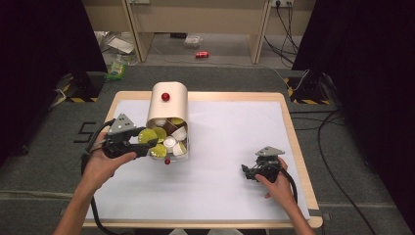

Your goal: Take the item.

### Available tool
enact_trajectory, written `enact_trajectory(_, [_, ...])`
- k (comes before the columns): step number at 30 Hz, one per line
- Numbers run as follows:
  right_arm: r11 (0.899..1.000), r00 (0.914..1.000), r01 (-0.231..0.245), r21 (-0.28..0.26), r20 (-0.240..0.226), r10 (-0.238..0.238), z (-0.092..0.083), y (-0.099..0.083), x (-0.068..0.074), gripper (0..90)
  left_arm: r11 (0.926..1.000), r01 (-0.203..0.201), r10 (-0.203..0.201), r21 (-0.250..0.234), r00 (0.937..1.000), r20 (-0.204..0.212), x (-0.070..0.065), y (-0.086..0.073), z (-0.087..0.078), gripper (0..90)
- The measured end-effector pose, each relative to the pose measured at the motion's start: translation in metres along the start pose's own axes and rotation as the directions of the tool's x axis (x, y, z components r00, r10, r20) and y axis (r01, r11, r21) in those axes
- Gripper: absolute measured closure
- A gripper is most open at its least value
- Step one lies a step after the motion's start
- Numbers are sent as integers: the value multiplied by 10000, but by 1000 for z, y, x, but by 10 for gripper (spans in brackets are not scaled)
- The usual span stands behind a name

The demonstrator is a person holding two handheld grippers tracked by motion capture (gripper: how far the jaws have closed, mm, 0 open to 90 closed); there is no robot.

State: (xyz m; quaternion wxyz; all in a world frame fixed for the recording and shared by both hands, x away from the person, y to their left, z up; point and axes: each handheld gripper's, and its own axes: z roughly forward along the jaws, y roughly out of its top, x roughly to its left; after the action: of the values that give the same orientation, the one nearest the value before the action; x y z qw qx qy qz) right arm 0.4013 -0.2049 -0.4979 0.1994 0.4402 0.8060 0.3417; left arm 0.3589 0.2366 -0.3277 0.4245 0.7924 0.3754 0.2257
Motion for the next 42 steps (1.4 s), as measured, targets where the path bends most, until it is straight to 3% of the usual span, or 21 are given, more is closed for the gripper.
enact_trajectory(11, [10000, 10000, 21, -8, 6, -21, 0, 0, 0, 135, 9993, 285, -301, -251, 9974, -653, 16, -13, -11, 417])
enact_trajectory(25, [10000, 10000, 11, -5, 13, -11, 0, 0, 0, 135, 9952, 825, -869, -527, 9922, -894, 30, -32, -14, 417])
enact_trajectory(42, [10000, 10000, -1, -8, 9, 1, 0, 0, 0, 135, 9860, 1587, -1644, -512, 9764, -1397, 45, -66, -10, 418])
